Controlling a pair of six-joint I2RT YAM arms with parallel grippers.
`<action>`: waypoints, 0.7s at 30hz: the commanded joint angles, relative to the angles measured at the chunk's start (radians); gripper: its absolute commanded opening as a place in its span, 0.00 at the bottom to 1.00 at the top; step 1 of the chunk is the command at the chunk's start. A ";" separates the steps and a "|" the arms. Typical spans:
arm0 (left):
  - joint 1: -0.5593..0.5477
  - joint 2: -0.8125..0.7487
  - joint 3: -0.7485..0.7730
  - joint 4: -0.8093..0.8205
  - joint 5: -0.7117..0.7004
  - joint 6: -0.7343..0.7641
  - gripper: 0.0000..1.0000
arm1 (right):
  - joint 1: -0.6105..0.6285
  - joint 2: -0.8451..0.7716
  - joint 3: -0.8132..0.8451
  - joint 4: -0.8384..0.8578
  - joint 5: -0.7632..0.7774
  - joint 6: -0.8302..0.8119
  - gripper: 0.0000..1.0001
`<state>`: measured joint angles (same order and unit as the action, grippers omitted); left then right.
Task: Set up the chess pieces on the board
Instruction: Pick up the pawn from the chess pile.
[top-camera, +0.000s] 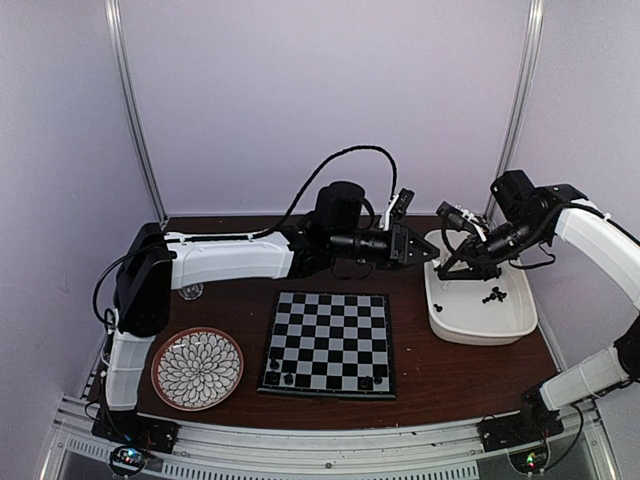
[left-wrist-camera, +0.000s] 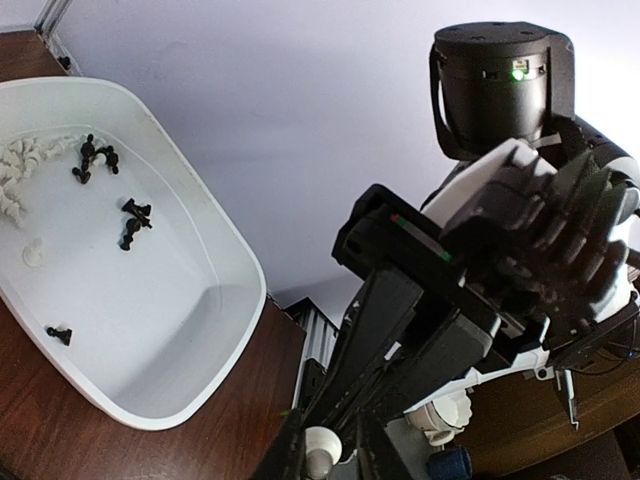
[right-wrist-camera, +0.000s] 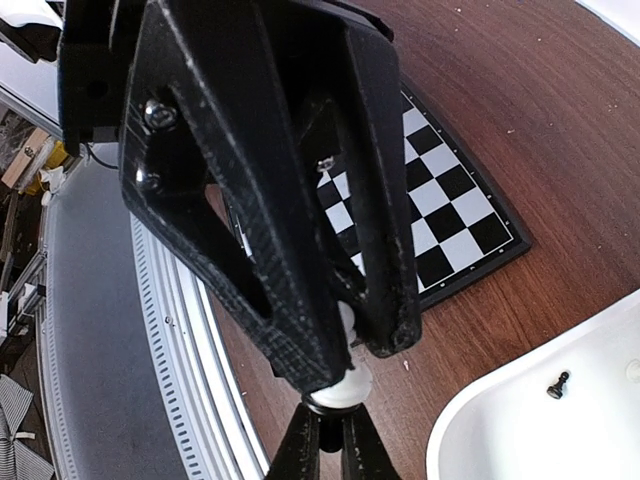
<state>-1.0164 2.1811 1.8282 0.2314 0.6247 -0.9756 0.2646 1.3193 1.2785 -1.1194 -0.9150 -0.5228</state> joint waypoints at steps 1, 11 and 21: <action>-0.004 0.029 0.029 0.028 0.014 -0.003 0.15 | 0.008 -0.014 0.022 0.026 -0.005 0.015 0.04; -0.004 0.073 0.137 -0.084 -0.050 0.110 0.00 | 0.009 -0.061 -0.010 -0.033 0.029 -0.025 0.03; -0.010 0.387 0.578 -0.308 -0.097 0.151 0.00 | 0.008 -0.159 0.020 -0.105 0.023 -0.025 0.03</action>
<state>-1.0164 2.4592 2.2856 0.0452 0.5529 -0.8589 0.2646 1.1805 1.2724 -1.1885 -0.8970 -0.5442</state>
